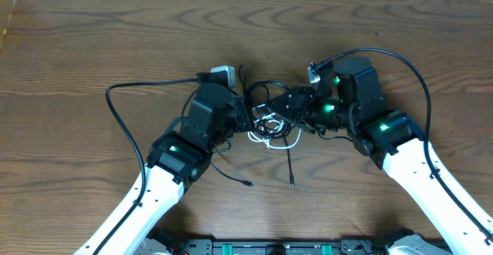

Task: Untangle cables

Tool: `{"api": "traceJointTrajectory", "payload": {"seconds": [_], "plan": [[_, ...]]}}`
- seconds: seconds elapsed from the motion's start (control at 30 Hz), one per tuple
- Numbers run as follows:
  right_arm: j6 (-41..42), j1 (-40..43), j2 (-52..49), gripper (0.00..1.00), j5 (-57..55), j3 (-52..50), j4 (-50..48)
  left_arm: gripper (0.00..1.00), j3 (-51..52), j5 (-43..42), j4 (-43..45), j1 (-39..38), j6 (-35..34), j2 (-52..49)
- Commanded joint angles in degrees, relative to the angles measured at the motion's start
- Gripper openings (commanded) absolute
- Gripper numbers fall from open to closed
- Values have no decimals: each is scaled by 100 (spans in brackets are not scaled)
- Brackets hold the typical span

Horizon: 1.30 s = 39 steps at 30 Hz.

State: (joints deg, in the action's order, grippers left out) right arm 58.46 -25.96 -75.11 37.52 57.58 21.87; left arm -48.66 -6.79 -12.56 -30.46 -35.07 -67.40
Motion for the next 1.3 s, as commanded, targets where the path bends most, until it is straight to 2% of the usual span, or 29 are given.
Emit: {"api": "traceJointTrajectory", "payload": {"seconds": [0.0, 0.07, 0.17, 0.27, 0.33, 0.37, 0.47, 0.57, 0.67, 0.77, 0.97, 1.13, 1.17, 1.23, 1.27], "plan": [[284, -37, 20, 30, 20, 42, -26, 7, -31, 166, 22, -98, 116, 4], [278, -70, 20, 22, 44, 42, -20, 7, -31, 166, 42, -131, 116, 4], [275, -164, 20, 16, 59, 42, 70, 8, -31, 164, 151, -146, 111, 4], [243, -225, 9, 18, 52, 42, 87, 7, -31, 142, 251, -146, 90, 4], [50, -223, 9, 1, 39, 42, 83, 7, -31, 144, 258, -146, 92, 7], [-94, -223, 9, 1, 13, 42, 83, 7, -31, 146, 256, -144, 94, 7], [-1307, -225, 11, 1, -136, 42, 162, 7, -31, 256, 262, -131, 94, 7], [-2192, -205, 140, 1, -111, 42, 629, 8, -31, 767, 260, -61, 68, 7], [-3042, -164, 684, 1, -138, 42, 1180, 7, -31, 859, 260, 153, 31, 4], [-3508, 81, 1438, 1, -133, 42, 1403, 7, -31, 881, 260, 332, 31, 4], [-3773, 894, 3224, 1, -205, 42, 1449, 8, -31, 898, 258, 409, 31, 4], [-3740, 1515, 4212, 1, -1130, 42, 1788, 8, -31, 890, 260, 409, 24, 4], [-3578, 1582, 4308, 1, -1189, 42, 1871, 8, -31, 820, 267, 402, -175, 4], [-3311, 1574, 4269, 10, -1003, 37, 1980, 7, -31, 444, 409, 402, -223, 4], [-2833, 1574, 4100, 28, -848, 31, 2218, 7, -31, -37, 636, 402, 59, 4]]}}
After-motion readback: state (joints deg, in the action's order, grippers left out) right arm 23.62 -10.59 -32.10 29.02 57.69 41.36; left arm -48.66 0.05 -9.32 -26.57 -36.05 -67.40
